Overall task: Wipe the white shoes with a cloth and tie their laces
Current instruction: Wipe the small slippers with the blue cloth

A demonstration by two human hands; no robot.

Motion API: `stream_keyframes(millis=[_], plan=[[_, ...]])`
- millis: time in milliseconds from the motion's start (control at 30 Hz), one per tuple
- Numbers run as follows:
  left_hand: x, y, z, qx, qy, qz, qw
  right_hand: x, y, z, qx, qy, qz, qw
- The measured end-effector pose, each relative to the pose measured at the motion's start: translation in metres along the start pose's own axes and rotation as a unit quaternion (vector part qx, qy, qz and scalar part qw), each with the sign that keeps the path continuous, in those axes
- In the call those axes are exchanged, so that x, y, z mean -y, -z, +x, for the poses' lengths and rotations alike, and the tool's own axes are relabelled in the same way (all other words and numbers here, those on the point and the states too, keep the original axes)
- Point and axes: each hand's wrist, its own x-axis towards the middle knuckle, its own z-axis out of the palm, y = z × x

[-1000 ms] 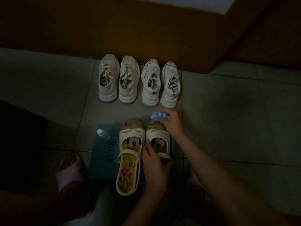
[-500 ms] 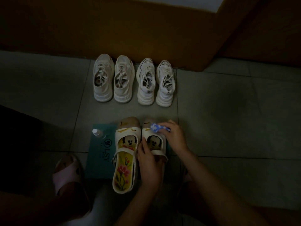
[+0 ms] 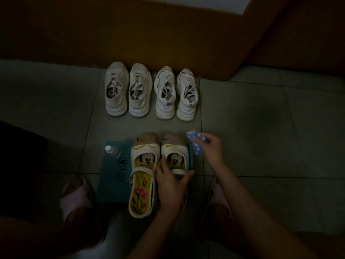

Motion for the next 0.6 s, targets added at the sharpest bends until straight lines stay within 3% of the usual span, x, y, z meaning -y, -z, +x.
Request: stream_keyframes(millis=[200, 400, 600], plan=[[-0.003, -0.002, 0.0, -0.024, 0.007, -0.006, 1.0, 0.008, -0.047, 0.018, 0.052, 0.053, -0.113, 0.991], [0.001, -0.006, 0.002, -0.034, 0.014, -0.01, 0.999, -0.005, -0.035, -0.01, 0.08, 0.089, -0.169, 0.978], [0.002, -0.004, 0.002, -0.038, 0.001, -0.025, 0.999, -0.028, -0.004, -0.029, 0.082, 0.04, -0.159, 0.983]])
